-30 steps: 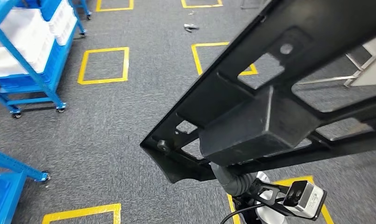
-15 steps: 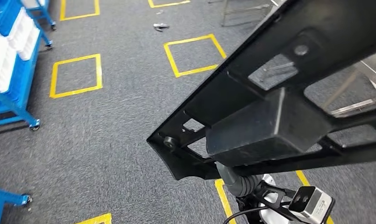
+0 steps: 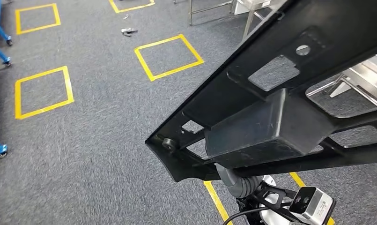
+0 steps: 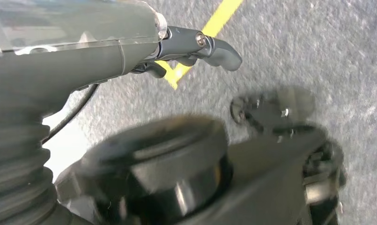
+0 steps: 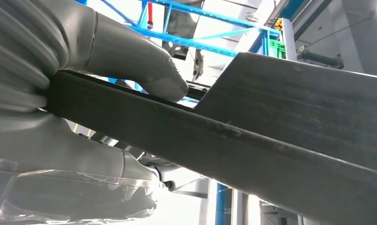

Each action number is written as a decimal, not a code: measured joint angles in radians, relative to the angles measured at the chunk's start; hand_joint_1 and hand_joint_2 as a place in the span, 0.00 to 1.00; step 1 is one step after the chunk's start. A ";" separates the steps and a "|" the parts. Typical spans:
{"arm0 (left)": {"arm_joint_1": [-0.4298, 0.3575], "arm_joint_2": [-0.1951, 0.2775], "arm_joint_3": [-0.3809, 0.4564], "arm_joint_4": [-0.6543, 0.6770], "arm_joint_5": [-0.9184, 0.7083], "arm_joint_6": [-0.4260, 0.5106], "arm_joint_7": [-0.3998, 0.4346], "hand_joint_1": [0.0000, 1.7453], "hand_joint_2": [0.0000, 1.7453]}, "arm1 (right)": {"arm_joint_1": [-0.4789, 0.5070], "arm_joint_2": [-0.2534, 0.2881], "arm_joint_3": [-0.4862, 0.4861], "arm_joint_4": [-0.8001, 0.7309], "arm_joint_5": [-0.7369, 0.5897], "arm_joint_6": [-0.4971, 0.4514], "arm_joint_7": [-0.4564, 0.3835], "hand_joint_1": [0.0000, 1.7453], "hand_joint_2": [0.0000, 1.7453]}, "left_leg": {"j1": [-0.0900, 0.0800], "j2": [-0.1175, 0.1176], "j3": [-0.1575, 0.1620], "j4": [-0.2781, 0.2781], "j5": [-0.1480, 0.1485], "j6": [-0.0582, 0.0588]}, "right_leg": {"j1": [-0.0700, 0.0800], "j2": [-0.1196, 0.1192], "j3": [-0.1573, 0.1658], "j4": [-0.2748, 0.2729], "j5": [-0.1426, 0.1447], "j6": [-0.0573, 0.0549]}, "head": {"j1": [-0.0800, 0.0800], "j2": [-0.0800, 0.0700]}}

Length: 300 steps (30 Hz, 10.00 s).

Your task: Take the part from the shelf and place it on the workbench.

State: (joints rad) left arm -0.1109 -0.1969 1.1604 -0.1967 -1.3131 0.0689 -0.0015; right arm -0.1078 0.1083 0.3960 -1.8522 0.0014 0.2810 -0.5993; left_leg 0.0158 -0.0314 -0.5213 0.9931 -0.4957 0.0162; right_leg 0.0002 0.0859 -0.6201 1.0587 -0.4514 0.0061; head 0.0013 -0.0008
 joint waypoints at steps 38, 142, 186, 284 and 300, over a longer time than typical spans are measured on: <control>0.001 0.005 -0.008 0.000 -0.008 -0.027 -0.007 0.00 1.00 | -0.010 0.006 -0.003 -0.006 -0.004 0.006 0.004 1.00 1.00 | 0.000 0.077 -0.020 0.007 0.013 0.005 | -0.025 -0.096 -0.090 0.143 -0.043 0.033 | 0.013 0.000; 0.000 0.010 -0.034 0.000 -0.016 -0.026 -0.009 0.00 1.00 | -0.017 0.026 0.001 -0.010 -0.010 -0.014 0.001 1.00 1.00 | 0.002 0.041 -0.118 0.262 -0.110 -0.042 | -0.008 -0.087 0.045 -0.052 -0.005 -0.023 | 0.000 0.000; 0.004 0.015 -0.025 0.000 0.013 -0.011 0.003 0.00 1.00 | 0.040 0.008 0.020 0.012 0.101 -0.012 -0.018 1.00 1.00 | -0.013 0.035 -0.013 0.011 0.028 0.019 | 0.003 -0.077 0.008 0.096 -0.076 0.009 | 0.012 0.000; 0.016 0.013 -0.006 -0.001 0.029 -0.061 -0.004 0.00 1.00 | -0.405 -0.044 0.204 0.742 1.254 -0.651 0.306 1.00 1.00 | -0.023 0.018 -0.044 0.035 0.030 0.019 | 0.000 -0.082 -0.085 0.132 -0.011 -0.003 | 0.004 0.000; 0.013 0.022 -0.006 -0.002 0.015 -0.093 0.004 0.00 1.00 | -0.595 -0.098 0.207 1.176 1.310 -0.655 0.359 1.00 1.00 | -0.012 0.020 -0.086 0.130 0.018 -0.051 | -0.013 -0.085 0.009 -0.036 0.025 -0.013 | -0.006 0.000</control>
State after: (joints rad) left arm -0.0982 -0.1744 1.1547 -0.1986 -1.2984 -0.0237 0.0024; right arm -0.7032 0.0101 0.6034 -0.6765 1.3117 -0.3744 -0.2399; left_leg 0.0043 -0.0115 -0.6068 1.1233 -0.4778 -0.0351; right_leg -0.0131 0.0010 -0.6113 1.0224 -0.4267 -0.0071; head -0.0046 -0.0008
